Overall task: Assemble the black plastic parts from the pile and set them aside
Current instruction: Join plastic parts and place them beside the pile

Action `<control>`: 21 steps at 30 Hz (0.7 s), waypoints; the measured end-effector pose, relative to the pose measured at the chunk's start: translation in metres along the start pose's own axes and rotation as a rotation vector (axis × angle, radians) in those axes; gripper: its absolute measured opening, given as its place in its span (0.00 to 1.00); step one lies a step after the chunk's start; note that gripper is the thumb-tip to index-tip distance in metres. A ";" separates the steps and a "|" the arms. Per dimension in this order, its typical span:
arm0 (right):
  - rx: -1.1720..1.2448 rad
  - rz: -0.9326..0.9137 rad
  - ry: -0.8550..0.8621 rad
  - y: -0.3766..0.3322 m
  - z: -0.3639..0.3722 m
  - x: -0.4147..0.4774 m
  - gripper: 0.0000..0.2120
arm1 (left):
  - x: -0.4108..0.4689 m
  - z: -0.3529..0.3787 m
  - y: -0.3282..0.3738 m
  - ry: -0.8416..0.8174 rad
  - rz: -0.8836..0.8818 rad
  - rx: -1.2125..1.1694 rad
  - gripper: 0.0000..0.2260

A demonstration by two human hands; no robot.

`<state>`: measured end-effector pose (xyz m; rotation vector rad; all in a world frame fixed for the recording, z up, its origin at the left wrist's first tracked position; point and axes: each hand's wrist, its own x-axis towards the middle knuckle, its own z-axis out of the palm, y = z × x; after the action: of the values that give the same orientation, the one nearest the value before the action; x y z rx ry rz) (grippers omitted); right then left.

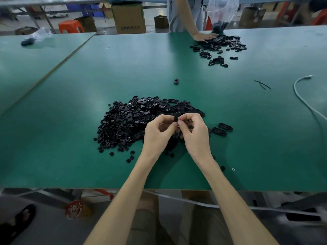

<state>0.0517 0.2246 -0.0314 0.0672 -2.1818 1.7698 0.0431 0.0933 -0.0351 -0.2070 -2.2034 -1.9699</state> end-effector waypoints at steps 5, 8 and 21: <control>-0.017 0.025 0.014 0.002 0.000 0.001 0.10 | 0.000 -0.002 0.001 0.023 -0.011 -0.012 0.05; -0.019 0.048 -0.003 0.002 0.000 0.001 0.08 | -0.001 -0.001 0.001 0.025 -0.012 0.007 0.06; -0.048 0.036 0.031 -0.001 -0.001 -0.001 0.03 | -0.003 0.001 0.005 0.038 -0.025 0.056 0.05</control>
<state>0.0527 0.2254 -0.0309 -0.0111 -2.2153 1.7250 0.0468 0.0945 -0.0305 -0.1345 -2.2447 -1.9050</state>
